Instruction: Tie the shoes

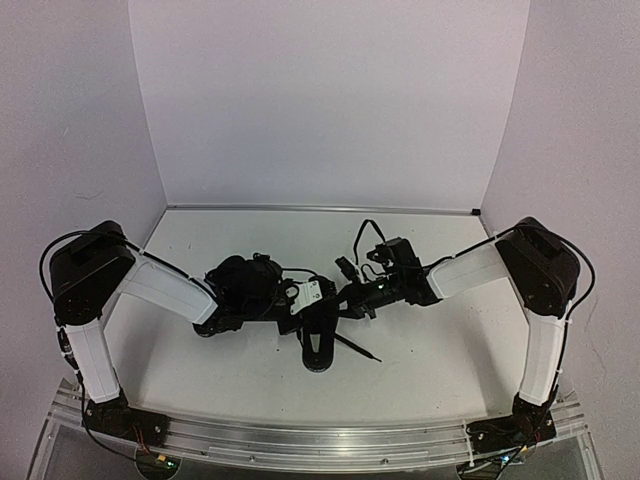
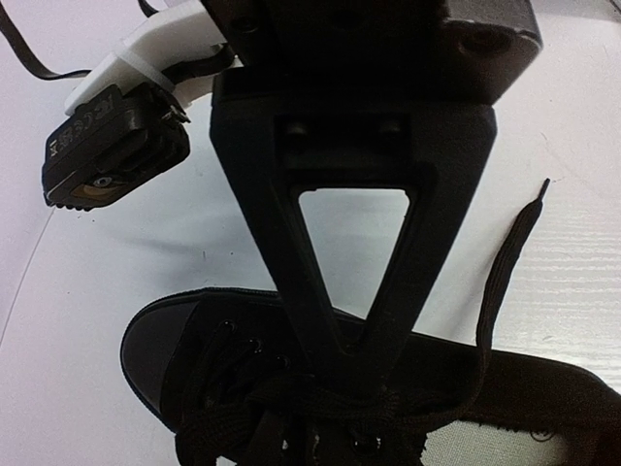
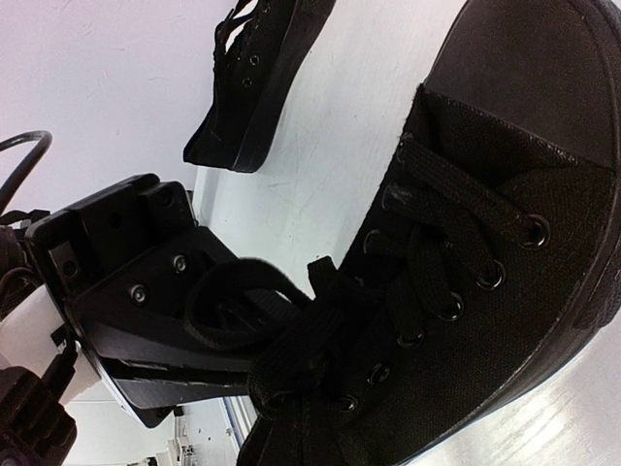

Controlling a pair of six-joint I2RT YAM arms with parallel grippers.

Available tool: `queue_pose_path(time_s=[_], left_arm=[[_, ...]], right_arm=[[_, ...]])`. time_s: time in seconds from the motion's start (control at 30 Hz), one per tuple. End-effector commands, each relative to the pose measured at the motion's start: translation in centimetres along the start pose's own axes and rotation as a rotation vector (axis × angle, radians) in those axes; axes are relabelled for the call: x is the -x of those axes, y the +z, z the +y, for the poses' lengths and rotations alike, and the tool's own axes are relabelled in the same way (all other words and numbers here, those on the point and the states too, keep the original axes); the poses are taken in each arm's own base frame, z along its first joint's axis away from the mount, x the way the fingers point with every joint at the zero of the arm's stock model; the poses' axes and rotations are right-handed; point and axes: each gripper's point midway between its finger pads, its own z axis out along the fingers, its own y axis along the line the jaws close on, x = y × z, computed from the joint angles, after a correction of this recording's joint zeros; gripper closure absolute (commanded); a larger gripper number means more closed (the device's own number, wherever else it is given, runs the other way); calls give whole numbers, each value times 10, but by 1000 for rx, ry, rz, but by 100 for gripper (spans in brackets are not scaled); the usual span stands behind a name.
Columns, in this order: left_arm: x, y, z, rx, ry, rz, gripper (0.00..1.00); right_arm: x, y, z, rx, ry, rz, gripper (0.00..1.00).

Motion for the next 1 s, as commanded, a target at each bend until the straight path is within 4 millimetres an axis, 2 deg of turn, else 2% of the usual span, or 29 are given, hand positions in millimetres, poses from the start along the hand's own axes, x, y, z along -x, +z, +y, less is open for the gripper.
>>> queue_pose_path(time_s=[0.0, 0.2, 0.43, 0.97], left_arm=[[22, -4, 5, 14, 16, -62, 91], [16, -21, 5, 22, 34, -14, 81], [7, -33, -1, 6, 34, 24, 75], [-4, -24, -15, -72, 24, 60, 77]], right_arm=[[4, -4, 10, 17, -39, -28, 100], [7, -7, 10, -1, -39, -51, 100], [10, -10, 14, -2, -47, -63, 100], [9, -14, 16, -8, -58, -75, 100]])
